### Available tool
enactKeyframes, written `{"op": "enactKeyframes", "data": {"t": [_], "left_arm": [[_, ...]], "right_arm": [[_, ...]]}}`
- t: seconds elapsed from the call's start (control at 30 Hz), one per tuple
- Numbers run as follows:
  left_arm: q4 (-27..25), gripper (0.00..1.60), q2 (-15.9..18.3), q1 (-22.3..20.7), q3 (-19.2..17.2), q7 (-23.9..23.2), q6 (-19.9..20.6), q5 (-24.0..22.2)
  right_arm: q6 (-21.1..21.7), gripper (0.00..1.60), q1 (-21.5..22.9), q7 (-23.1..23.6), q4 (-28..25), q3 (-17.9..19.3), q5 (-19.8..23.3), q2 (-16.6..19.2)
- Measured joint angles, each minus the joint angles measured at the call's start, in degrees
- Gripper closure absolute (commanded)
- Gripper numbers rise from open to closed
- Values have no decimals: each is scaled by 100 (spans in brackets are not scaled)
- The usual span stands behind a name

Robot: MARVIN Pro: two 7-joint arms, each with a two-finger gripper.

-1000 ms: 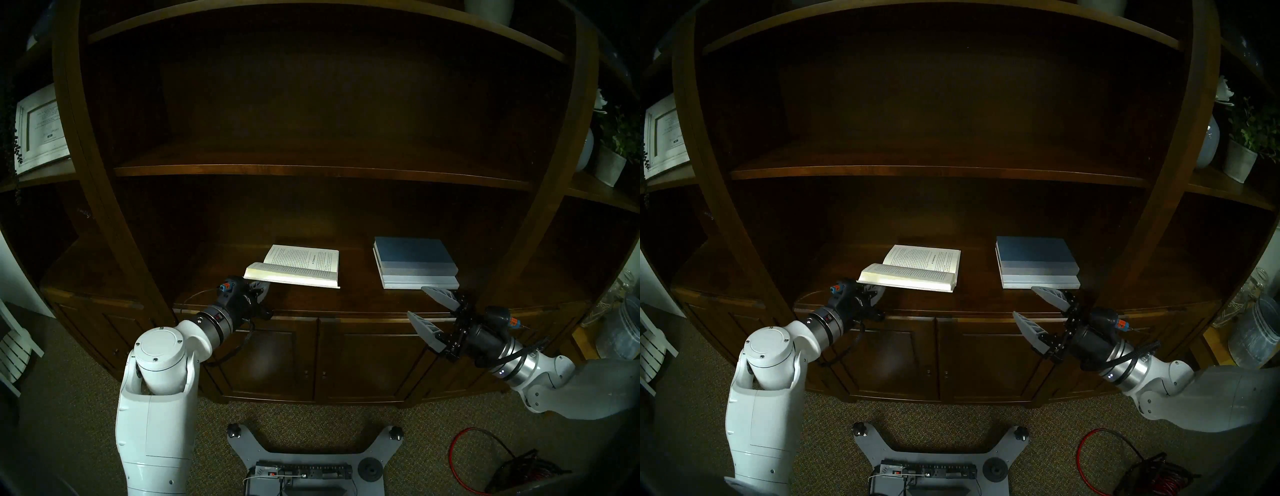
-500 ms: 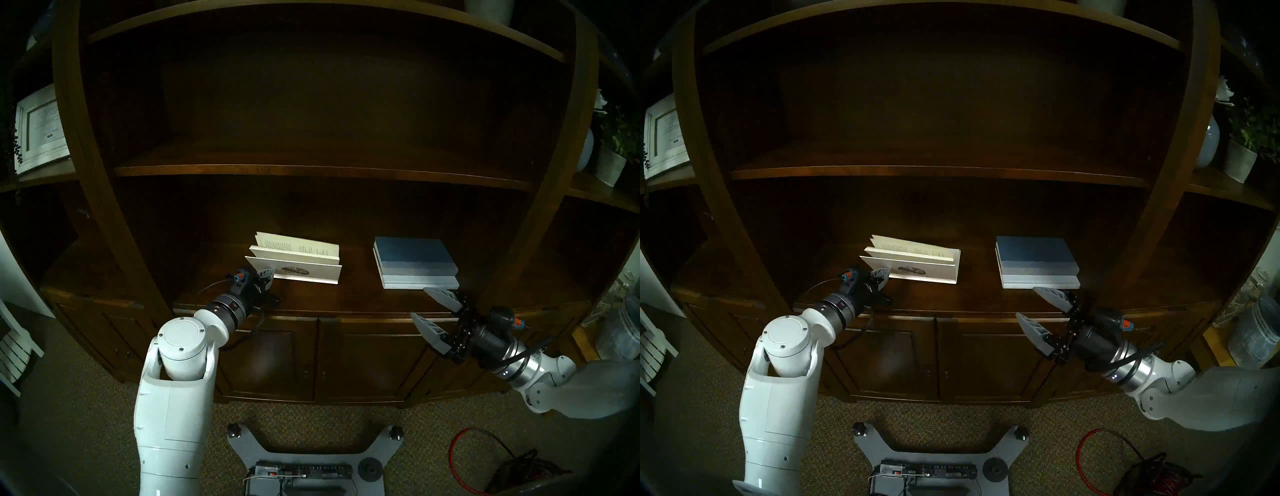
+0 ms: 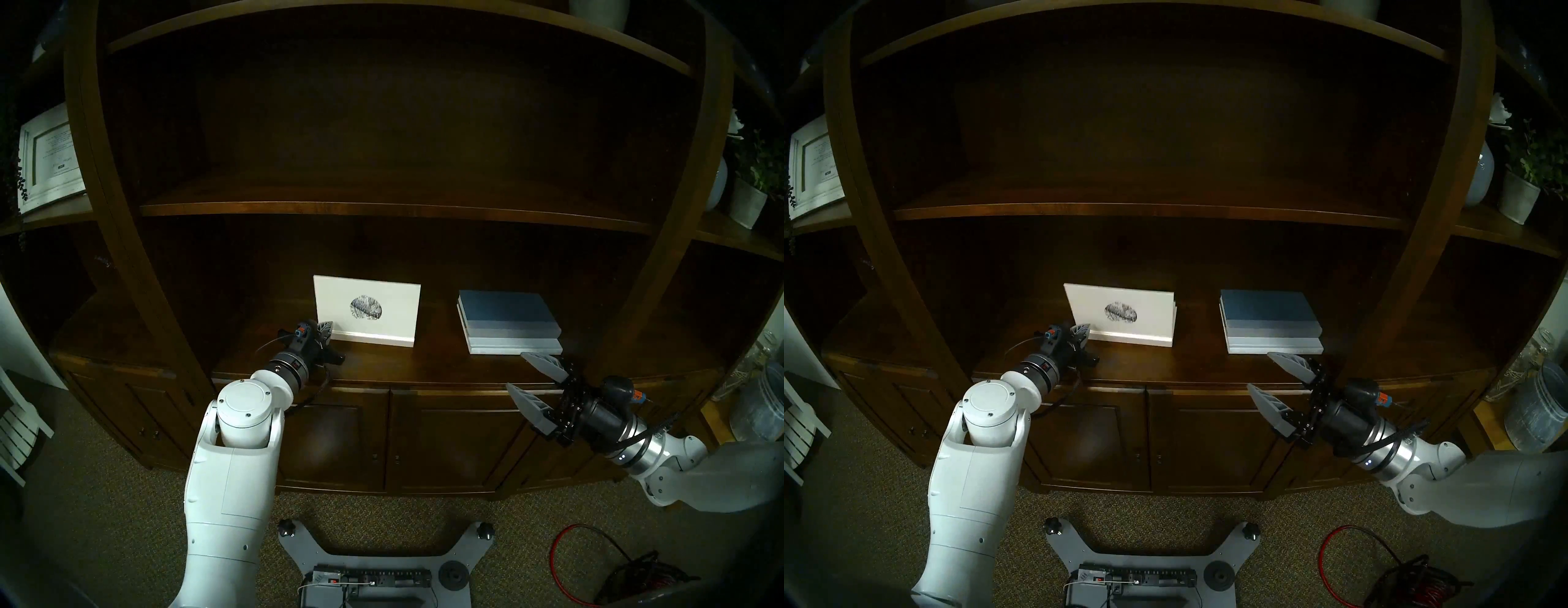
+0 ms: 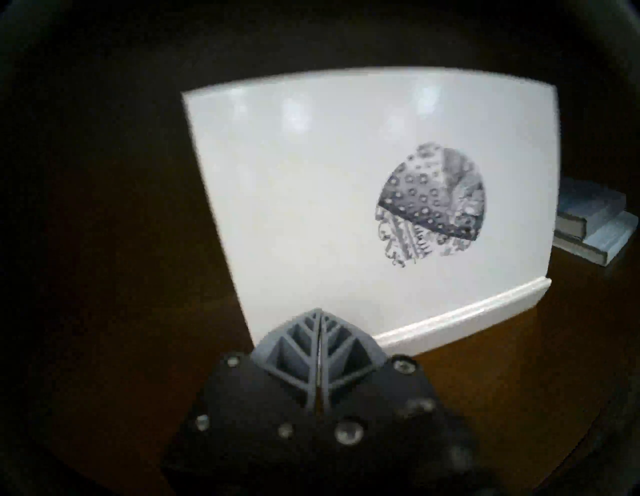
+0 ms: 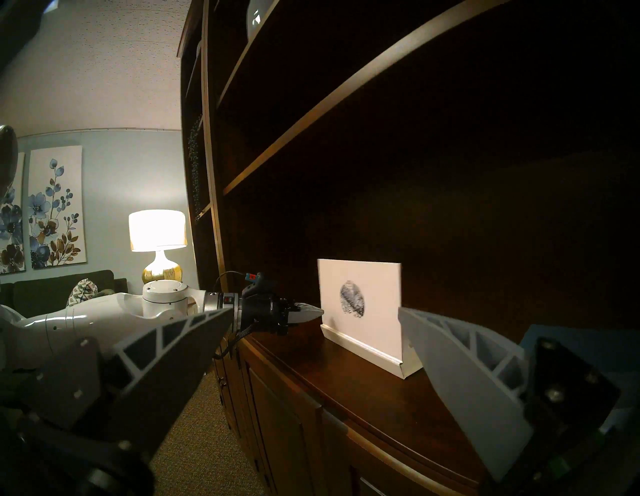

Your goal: Close the books and align them horizontally on the shelf

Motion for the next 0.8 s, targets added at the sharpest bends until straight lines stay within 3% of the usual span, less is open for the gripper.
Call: {"op": "enactKeyframes", "data": {"t": [0.37, 0.8], "left_arm": [[-272, 160, -8, -267, -224, -87, -266, -375], [-997, 160, -19, 684, -415, -974, -378, -801]], "right_arm": [[-6, 0, -110, 314, 38, 156, 254, 0], [-13, 0, -373, 704, 86, 381, 572, 0]]}}
